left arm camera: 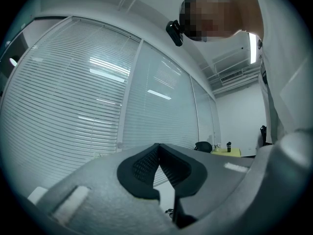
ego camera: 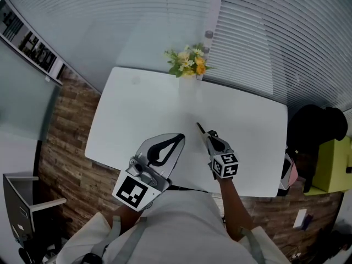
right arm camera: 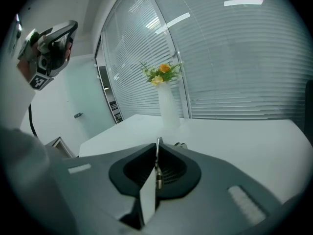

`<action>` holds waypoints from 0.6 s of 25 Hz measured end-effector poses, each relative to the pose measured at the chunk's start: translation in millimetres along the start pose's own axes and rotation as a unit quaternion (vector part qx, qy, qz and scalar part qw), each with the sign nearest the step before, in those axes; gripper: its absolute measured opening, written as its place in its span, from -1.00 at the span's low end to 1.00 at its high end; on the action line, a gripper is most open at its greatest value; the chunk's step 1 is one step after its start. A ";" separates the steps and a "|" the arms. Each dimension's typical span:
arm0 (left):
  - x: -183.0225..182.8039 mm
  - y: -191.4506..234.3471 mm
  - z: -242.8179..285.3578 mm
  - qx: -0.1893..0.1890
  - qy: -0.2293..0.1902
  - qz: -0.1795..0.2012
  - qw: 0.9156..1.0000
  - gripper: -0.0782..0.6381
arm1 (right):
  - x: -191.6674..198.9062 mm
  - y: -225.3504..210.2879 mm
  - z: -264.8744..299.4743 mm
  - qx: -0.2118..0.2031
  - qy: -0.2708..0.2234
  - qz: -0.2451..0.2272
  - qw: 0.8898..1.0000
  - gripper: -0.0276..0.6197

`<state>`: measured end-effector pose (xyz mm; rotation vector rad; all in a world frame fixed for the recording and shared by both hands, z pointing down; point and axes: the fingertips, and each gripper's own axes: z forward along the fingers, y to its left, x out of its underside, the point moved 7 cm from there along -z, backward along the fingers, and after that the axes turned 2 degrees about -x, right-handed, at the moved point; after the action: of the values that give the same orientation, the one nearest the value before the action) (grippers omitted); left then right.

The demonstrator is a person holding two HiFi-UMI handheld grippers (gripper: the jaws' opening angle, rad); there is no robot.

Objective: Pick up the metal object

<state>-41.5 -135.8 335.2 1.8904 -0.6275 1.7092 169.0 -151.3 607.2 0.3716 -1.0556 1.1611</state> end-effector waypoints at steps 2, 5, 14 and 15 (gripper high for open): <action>0.2 -1.2 0.8 0.002 0.000 0.000 1.000 -0.78 | -7.3 -0.2 -5.7 0.002 -0.007 -0.004 1.000 -0.86; -0.3 -2.2 1.8 0.003 -0.002 0.000 1.000 -0.78 | -18.7 0.4 -14.0 0.004 -0.017 -0.013 1.000 -0.86; -1.0 -3.2 4.9 0.005 -0.004 0.000 1.000 -0.78 | -58.1 6.3 -41.2 0.017 -0.046 -0.055 0.997 -0.86; -1.2 -3.0 5.2 0.005 -0.004 0.000 1.000 -0.78 | -63.2 7.3 -44.6 0.020 -0.050 -0.060 0.997 -0.86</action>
<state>-35.7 -136.9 333.4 1.9046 -0.6232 1.7086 183.2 -151.6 530.8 0.5219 -1.0839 1.0657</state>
